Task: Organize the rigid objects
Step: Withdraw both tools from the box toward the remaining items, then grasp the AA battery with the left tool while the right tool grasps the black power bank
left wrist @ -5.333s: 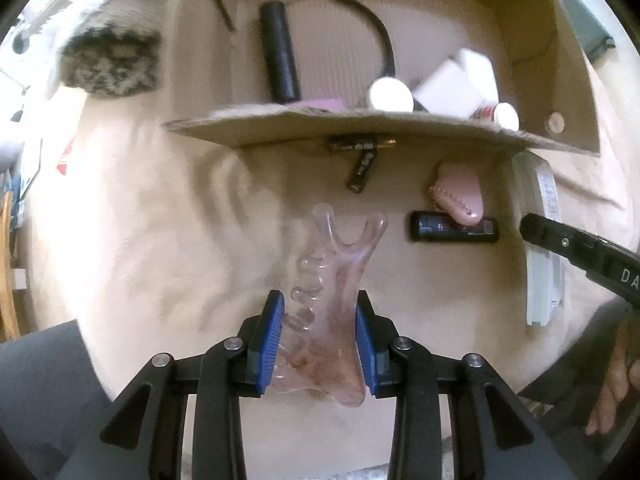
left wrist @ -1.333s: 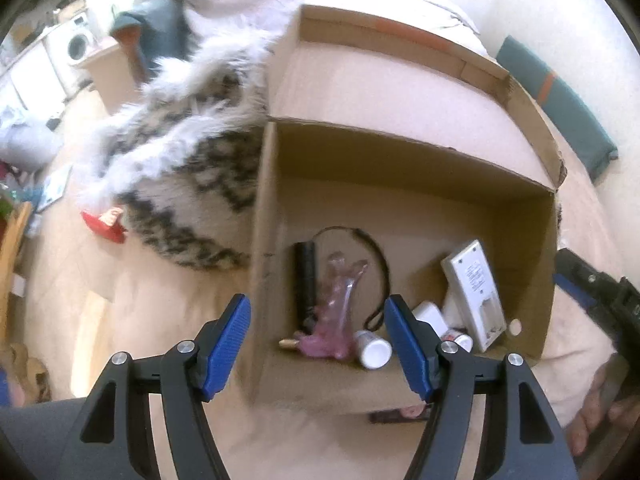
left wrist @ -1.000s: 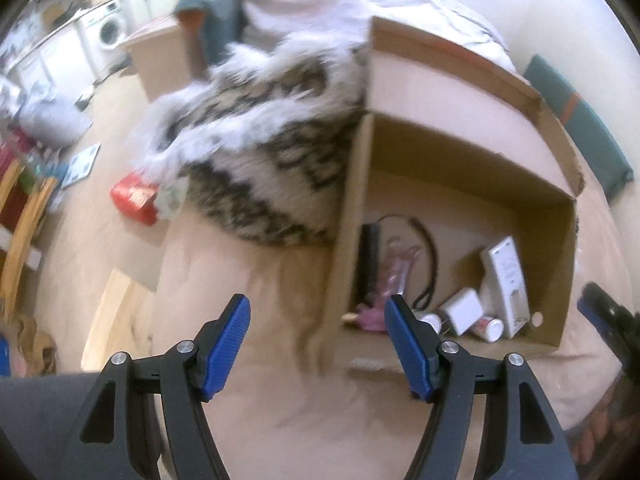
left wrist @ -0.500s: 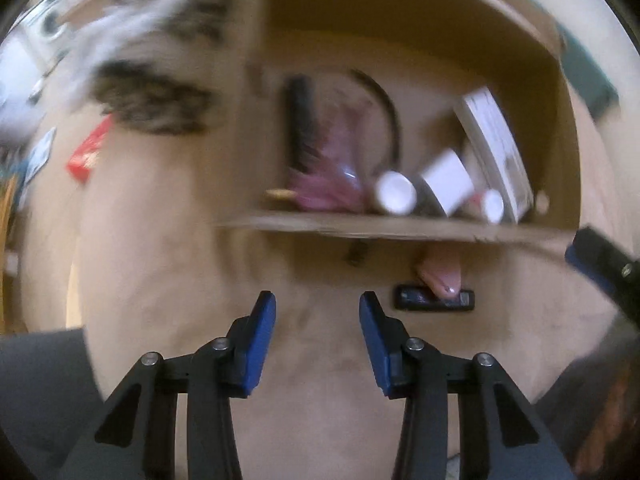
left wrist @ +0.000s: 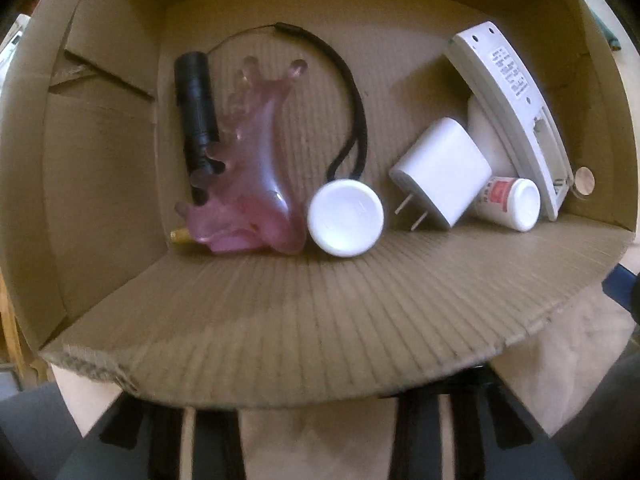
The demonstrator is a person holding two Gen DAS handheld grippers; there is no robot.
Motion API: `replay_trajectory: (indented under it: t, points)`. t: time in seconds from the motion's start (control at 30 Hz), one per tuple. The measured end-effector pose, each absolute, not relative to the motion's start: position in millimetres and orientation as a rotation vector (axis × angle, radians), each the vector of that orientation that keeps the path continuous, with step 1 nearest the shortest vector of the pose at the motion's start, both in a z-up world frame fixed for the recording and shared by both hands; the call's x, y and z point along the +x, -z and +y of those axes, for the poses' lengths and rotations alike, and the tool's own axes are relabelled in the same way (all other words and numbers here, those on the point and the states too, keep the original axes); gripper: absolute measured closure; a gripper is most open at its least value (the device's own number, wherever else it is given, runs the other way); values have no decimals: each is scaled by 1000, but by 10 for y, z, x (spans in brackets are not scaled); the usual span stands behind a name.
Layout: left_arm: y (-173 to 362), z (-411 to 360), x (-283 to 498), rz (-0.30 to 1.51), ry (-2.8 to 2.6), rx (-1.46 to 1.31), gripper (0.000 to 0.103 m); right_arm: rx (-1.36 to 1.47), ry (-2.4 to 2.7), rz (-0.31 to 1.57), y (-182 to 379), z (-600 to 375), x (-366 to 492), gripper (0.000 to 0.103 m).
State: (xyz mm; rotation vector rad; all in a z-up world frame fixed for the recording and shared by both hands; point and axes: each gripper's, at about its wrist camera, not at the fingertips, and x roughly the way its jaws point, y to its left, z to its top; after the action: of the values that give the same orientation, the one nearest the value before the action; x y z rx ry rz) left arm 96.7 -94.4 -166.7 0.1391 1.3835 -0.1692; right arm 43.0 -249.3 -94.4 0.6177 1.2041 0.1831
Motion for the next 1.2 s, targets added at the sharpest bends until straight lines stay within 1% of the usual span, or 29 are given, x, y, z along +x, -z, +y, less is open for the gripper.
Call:
replay_trajectory:
  t: [0.03, 0.1, 0.27, 0.4, 0.57, 0.67, 0.8, 0.97, 1.0, 1.03, 1.07, 1.1, 1.2]
  points:
    - [1662, -940, 983, 1381, 171, 141, 91, 619, -184, 1206, 946, -2488, 440, 37]
    - [1653, -901, 981, 1386, 194, 117, 94, 618, -186, 1212, 955, -2473, 452, 37]
    - [1572, -724, 952, 1418, 204, 99, 94, 607, -187, 1220, 968, -2445, 462, 37]
    - [1447, -525, 777, 1445, 212, 76, 94, 612, -183, 1231, 988, -2460, 447, 37]
    - [1053, -281, 565, 1391, 235, 36, 94, 629, -186, 1252, 1043, -2448, 438, 37]
    - [849, 25, 486, 1359, 211, -32, 94, 624, -190, 1284, 1109, -2393, 429, 37]
    - [743, 361, 403, 1315, 139, -82, 94, 609, -209, 1339, 1230, -2228, 415, 37]
    - [729, 372, 429, 1314, 114, -124, 94, 518, -179, 1415, 1430, -1889, 406, 37]
    - [717, 370, 427, 1311, 122, -133, 94, 495, -158, 1431, 1482, -1820, 404, 36]
    - [766, 265, 427, 1309, 124, -133, 94, 476, -141, 1440, 1530, -1755, 404, 32]
    - [784, 223, 420, 1306, 127, -134, 94, 462, -124, 1442, 1565, -1698, 409, 20]
    - [782, 212, 427, 1304, 131, -136, 94, 445, -107, 1441, 1587, -1648, 414, 11]
    - [821, 145, 472, 1306, 138, -147, 94, 375, -50, 1426, 1611, -1468, 462, 3]
